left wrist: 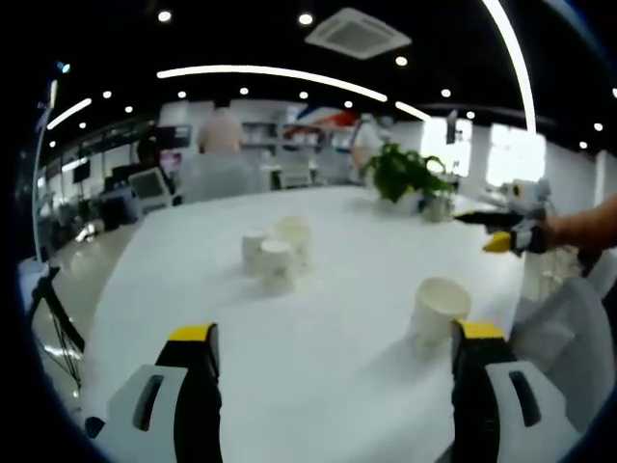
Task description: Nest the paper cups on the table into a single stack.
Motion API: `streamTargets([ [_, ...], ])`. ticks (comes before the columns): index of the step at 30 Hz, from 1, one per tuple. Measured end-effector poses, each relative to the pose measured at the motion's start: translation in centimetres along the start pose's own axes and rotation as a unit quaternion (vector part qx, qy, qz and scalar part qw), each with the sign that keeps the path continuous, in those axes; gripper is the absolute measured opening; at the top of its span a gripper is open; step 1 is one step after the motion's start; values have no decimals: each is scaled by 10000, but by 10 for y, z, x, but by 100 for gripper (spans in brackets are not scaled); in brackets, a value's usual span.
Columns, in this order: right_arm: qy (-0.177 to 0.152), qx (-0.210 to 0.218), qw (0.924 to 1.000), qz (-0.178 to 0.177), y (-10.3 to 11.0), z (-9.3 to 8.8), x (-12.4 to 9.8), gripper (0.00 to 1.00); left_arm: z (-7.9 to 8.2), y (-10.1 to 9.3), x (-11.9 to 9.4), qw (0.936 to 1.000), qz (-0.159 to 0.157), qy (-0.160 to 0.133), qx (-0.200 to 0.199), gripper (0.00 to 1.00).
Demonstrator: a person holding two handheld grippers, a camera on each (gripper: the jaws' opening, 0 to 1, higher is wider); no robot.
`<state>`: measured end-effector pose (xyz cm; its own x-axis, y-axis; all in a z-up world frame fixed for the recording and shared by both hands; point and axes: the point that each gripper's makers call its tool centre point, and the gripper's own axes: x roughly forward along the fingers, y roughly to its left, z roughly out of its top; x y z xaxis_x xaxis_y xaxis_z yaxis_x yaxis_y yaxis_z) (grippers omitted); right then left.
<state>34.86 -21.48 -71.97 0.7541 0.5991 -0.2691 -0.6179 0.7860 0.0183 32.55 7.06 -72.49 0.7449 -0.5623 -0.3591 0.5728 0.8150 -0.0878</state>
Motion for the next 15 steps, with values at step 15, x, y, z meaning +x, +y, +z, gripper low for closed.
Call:
streamTargets([
  [15, -47, -170, 9998, -22, -3, 10, 4, 100, -11, 2, -3, 9998, -52, 62, 156, 98],
])
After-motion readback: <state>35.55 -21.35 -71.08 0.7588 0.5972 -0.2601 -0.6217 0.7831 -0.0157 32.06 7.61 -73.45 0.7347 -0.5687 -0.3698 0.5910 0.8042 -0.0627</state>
